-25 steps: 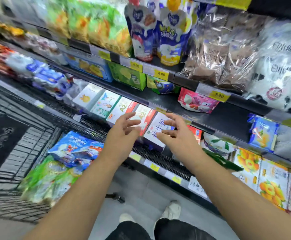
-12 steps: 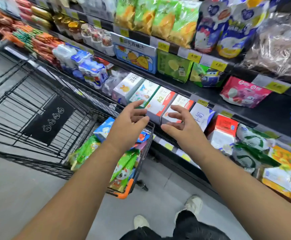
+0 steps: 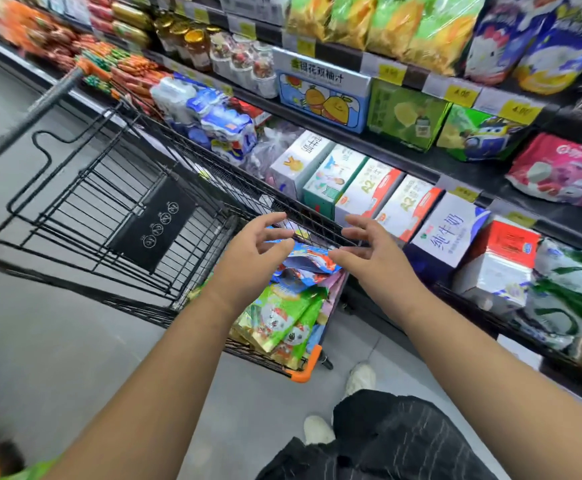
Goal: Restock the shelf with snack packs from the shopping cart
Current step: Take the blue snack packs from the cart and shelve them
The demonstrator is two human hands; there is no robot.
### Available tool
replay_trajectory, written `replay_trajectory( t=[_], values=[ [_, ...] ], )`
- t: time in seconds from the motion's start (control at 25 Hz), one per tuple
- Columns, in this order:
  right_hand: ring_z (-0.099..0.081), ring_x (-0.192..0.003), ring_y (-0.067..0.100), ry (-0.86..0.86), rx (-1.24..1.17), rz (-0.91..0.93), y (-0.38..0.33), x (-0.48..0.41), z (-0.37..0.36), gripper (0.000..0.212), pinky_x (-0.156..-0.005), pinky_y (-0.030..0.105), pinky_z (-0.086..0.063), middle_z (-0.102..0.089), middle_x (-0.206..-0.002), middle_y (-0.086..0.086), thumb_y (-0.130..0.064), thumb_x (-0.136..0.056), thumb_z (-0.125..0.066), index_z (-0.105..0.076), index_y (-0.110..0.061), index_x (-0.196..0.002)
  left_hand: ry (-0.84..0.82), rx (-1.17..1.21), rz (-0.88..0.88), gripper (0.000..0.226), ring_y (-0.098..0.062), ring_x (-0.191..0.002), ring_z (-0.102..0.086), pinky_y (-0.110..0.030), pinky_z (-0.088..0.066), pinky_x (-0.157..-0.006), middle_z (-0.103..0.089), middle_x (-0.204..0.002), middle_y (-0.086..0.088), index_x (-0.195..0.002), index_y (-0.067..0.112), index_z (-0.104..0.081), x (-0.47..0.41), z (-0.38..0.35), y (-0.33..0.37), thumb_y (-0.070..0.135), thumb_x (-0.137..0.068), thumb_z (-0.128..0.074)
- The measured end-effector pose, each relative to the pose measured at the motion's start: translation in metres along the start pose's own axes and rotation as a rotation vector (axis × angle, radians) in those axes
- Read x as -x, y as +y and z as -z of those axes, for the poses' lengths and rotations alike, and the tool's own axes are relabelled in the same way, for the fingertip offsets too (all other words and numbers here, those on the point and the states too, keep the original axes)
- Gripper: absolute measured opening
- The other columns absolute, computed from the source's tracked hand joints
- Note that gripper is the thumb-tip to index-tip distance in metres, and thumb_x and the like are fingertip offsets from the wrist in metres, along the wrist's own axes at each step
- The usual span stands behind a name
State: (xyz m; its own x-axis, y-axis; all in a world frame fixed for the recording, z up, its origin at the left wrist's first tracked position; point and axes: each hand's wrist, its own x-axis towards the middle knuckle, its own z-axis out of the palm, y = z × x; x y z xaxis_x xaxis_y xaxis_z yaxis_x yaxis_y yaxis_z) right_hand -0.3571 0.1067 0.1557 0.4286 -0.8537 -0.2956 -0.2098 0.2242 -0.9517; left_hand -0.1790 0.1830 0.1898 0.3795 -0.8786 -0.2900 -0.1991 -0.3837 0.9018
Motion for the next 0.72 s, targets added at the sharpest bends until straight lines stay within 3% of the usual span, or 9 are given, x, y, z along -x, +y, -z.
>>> replay_trajectory(
  t=[0.16, 0.32, 0.48, 0.64, 0.72],
  values=[
    [-0.064, -0.105, 0.017, -0.087, 0.035, -0.031, 0.001, -0.032, -0.013, 0.048, -0.071, 0.025, -0.054, -0.053, -0.127, -0.001, -0.013, -0.087, -0.072, -0.048, -0.036, -0.122, 0.078, 0.010, 0.057, 0.032, -0.002, -0.092, -0.063, -0.017, -0.053, -0.080, -0.069, -0.114, 0.004, -0.123, 0.031, -0.056, -0.015, 0.015, -0.009, 0.015, -0.096, -0.062],
    [-0.062, -0.108, 0.018, -0.144, 0.098, -0.080, 0.003, -0.060, -0.028, 0.052, -0.088, 0.036, -0.054, -0.053, -0.127, -0.002, -0.018, -0.087, -0.073, -0.049, -0.032, -0.130, 0.120, -0.030, 0.127, 0.034, -0.002, -0.097, -0.063, -0.018, -0.051, -0.079, -0.068, -0.112, 0.009, -0.127, 0.030, -0.055, -0.028, 0.033, -0.018, 0.019, -0.096, -0.062],
    [-0.061, -0.110, 0.019, -0.124, 0.132, -0.136, 0.016, -0.082, -0.040, 0.052, -0.092, 0.040, -0.054, -0.054, -0.127, -0.002, -0.020, -0.087, -0.073, -0.051, -0.027, -0.133, 0.108, -0.062, 0.160, 0.033, -0.003, -0.103, -0.063, -0.021, -0.050, -0.085, -0.068, -0.111, 0.012, -0.126, 0.032, -0.055, -0.052, 0.048, -0.031, 0.022, -0.096, -0.062],
    [-0.061, -0.105, 0.018, -0.038, 0.167, -0.198, 0.035, -0.109, -0.058, 0.052, -0.087, 0.032, -0.050, -0.055, -0.128, 0.001, -0.018, -0.086, -0.073, -0.051, -0.025, -0.133, 0.037, -0.063, 0.196, 0.030, 0.000, -0.096, -0.063, -0.013, -0.050, -0.076, -0.068, -0.110, 0.010, -0.121, 0.033, -0.055, -0.093, 0.067, -0.051, 0.018, -0.095, -0.062],
    [-0.062, -0.100, 0.016, 0.032, 0.190, -0.227, 0.048, -0.122, -0.068, 0.051, -0.085, 0.032, -0.050, -0.055, -0.125, 0.000, -0.019, -0.086, -0.074, -0.051, -0.027, -0.131, -0.015, -0.091, 0.210, 0.030, 0.001, -0.096, -0.063, -0.017, -0.050, -0.082, -0.069, -0.110, 0.011, -0.120, 0.035, -0.056, -0.118, 0.074, -0.065, 0.019, -0.095, -0.063]
  ],
)
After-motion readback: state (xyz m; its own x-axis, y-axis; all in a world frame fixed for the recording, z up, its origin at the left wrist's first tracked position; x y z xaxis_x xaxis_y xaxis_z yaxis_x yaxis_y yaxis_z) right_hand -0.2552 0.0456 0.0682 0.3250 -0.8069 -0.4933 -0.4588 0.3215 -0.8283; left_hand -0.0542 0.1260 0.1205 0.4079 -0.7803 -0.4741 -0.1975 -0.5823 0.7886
